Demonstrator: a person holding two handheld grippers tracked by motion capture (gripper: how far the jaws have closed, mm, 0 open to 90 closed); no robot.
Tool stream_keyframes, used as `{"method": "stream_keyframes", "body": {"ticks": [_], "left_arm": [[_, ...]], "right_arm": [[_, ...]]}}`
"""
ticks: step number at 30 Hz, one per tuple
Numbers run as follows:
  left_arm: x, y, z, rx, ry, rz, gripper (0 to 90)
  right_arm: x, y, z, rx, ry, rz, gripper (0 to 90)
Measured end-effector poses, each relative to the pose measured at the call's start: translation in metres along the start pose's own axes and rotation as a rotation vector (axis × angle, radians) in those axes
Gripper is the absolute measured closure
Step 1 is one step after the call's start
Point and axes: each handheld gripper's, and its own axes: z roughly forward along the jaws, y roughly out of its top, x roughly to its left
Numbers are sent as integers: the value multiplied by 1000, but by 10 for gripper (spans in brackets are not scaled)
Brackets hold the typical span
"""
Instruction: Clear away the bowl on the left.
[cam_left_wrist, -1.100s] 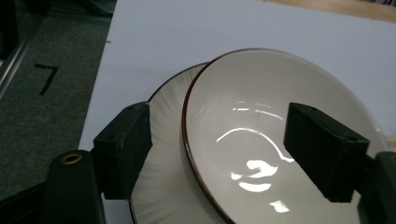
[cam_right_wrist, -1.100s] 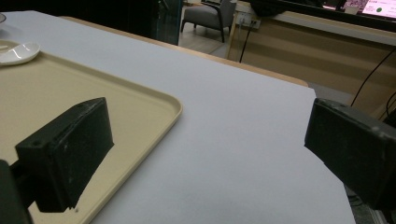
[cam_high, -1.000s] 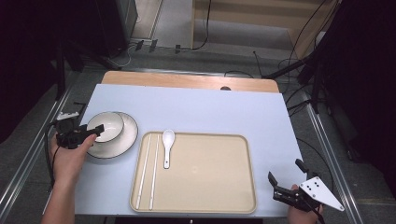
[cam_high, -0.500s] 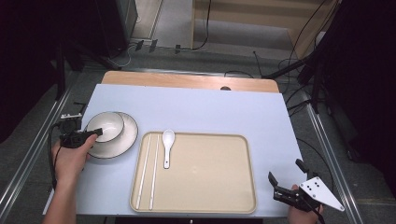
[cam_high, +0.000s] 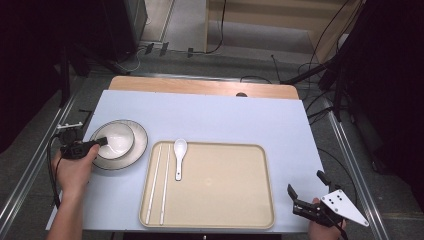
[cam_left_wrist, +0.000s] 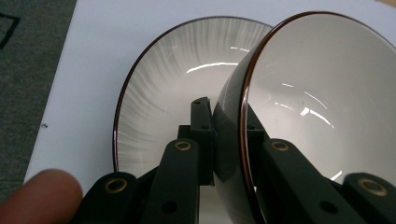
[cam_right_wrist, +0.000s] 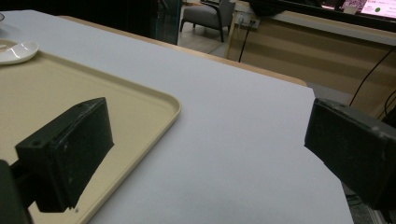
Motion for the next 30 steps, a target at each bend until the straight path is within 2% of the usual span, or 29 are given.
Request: {"method": "stream_keyframes", "body": {"ticks": [2, 5, 12, 16, 24, 30], "left_arm": [[-1, -1, -2, -23, 13, 2, 823], [-1, -2, -3, -21, 6, 13, 824], [-2, -1, -9, -49, -35, 8, 826], [-4, -1, -14, -65, -63, 25, 826], [-18, -3, -21, -82, -94, 78, 826], [-27, -4, -25, -90, -137, 86, 826]], "right_arm": [[0, 0, 0, 1, -1, 1, 14], [0, 0, 0, 0, -1, 1, 14], [0, 0, 0, -1, 0, 3, 14], [0, 0, 0, -2, 0, 1, 14], [-1, 0, 0, -6, 1, 7, 14], [-1, 0, -1, -9, 1, 6, 14]]}}
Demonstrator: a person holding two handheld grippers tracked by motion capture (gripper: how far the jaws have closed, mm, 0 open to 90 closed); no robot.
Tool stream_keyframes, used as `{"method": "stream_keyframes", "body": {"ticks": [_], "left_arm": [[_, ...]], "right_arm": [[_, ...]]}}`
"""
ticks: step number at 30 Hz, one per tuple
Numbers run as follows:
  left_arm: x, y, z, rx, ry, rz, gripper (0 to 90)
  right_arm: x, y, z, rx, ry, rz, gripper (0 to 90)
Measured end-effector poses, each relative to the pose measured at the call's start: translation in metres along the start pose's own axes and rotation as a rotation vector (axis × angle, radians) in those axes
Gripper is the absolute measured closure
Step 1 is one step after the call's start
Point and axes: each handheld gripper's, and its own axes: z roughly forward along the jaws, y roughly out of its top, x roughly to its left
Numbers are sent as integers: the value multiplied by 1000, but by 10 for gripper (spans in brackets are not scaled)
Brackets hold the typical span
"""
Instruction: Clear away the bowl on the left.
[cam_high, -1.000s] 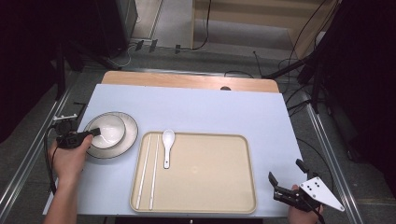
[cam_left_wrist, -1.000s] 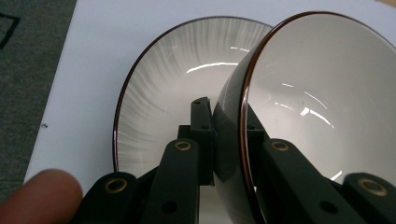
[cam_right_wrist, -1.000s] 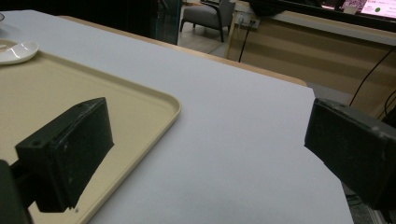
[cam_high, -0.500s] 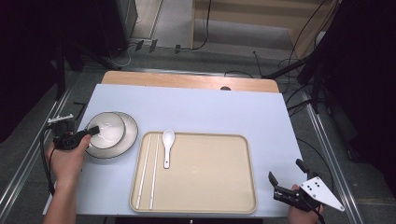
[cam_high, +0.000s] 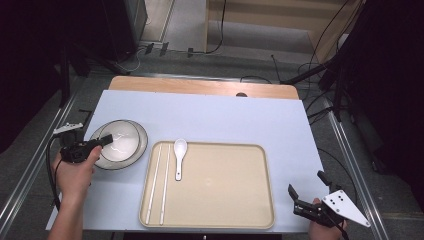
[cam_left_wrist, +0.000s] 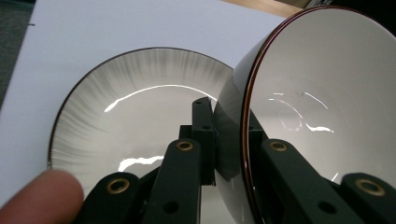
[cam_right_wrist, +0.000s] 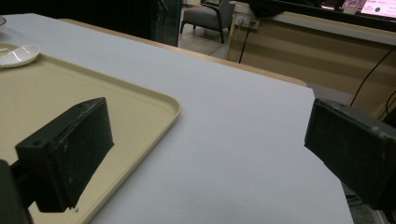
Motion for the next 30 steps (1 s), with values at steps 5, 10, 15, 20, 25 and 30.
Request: {"method": "stream_keyframes", "body": {"ticks": [5, 10, 15, 20, 25, 30], "left_arm": [[-5, 0, -2, -3, -59, 2, 826], [-13, -1, -2, 8, -93, 20, 826], [-21, -4, -3, 16, -96, 43, 826], [-27, -7, -6, 20, -106, 57, 826], [-31, -11, -8, 25, -117, 71, 826], [-36, -16, -7, 35, -148, 75, 826]], "right_arm": [[1, 0, 0, 3, 0, -2, 14], [1, 0, 1, 2, -1, -5, 14], [1, 1, 0, -1, -1, -10, 14], [1, 1, 0, -1, -3, -6, 14], [1, 1, 0, -1, -2, -8, 14], [1, 1, 1, -1, 0, -14, 14]]}}
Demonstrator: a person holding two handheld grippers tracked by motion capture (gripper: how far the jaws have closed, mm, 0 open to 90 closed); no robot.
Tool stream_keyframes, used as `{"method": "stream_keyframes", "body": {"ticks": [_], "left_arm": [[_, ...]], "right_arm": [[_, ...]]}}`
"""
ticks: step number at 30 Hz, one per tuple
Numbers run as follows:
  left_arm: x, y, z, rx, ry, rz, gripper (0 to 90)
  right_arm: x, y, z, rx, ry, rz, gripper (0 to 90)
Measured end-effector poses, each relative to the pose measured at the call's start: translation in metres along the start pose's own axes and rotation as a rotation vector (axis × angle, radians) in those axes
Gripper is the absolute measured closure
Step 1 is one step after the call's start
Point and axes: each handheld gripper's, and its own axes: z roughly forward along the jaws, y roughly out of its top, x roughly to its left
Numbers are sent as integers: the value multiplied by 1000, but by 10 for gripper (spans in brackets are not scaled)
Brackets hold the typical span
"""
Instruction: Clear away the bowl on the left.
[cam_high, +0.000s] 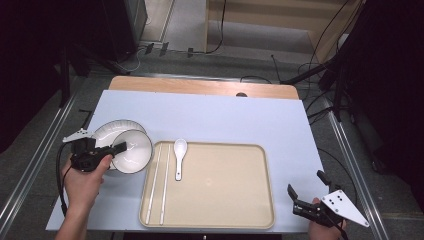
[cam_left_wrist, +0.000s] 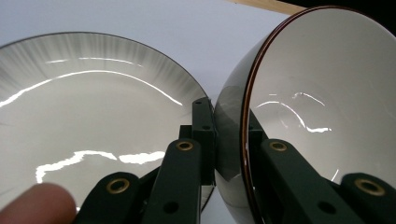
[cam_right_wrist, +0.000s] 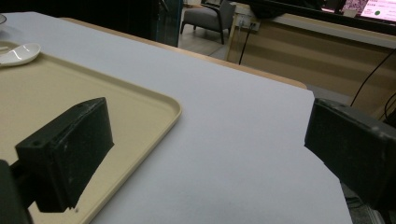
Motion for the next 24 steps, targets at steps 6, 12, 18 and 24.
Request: {"method": "stream_keyframes", "body": {"ticks": [6, 12, 18, 24], "left_arm": [[-14, -6, 8, 22, -12, 31, 826], [-29, -10, 13, 46, -42, 64, 826], [-45, -15, 17, 66, -62, 103, 826], [-57, -19, 21, 89, -81, 131, 826]], "right_arm": [[-1, 0, -1, -1, -3, 7, 14], [0, 0, -1, -2, -3, 6, 14], [0, 1, -1, -6, -3, 1, 14], [0, 1, -1, -4, -6, 2, 14]]}}
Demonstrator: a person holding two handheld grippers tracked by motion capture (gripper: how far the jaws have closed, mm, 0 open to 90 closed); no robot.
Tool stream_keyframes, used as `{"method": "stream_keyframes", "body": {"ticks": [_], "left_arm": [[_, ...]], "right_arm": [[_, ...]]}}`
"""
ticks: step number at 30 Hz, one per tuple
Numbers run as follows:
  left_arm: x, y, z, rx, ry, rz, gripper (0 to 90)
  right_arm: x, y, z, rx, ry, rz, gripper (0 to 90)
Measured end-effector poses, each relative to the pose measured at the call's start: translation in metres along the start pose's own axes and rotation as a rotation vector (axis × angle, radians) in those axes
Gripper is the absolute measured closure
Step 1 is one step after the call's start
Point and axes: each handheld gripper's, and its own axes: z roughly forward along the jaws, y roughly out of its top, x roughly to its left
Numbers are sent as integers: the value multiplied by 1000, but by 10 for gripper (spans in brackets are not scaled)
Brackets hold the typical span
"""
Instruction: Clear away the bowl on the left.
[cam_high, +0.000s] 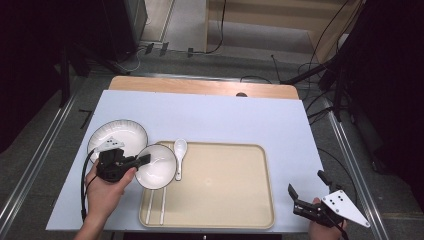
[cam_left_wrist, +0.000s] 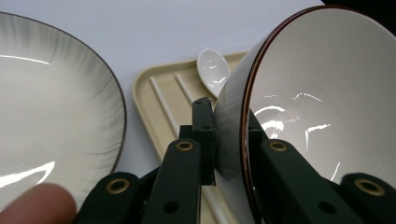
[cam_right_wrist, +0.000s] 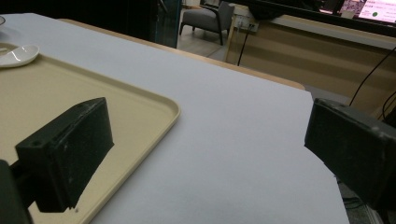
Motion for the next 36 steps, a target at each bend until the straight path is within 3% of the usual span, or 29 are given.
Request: {"method": "stream_keyframes", "body": {"ticks": [13, 36], "left_arm": [[-31, -10, 20, 70, -42, 58, 825], [-68, -31, 36, 174, -90, 146, 823]], "right_arm": [[0, 0, -1, 0, -4, 1, 14], [-1, 0, -2, -2, -4, 4, 14]]}}
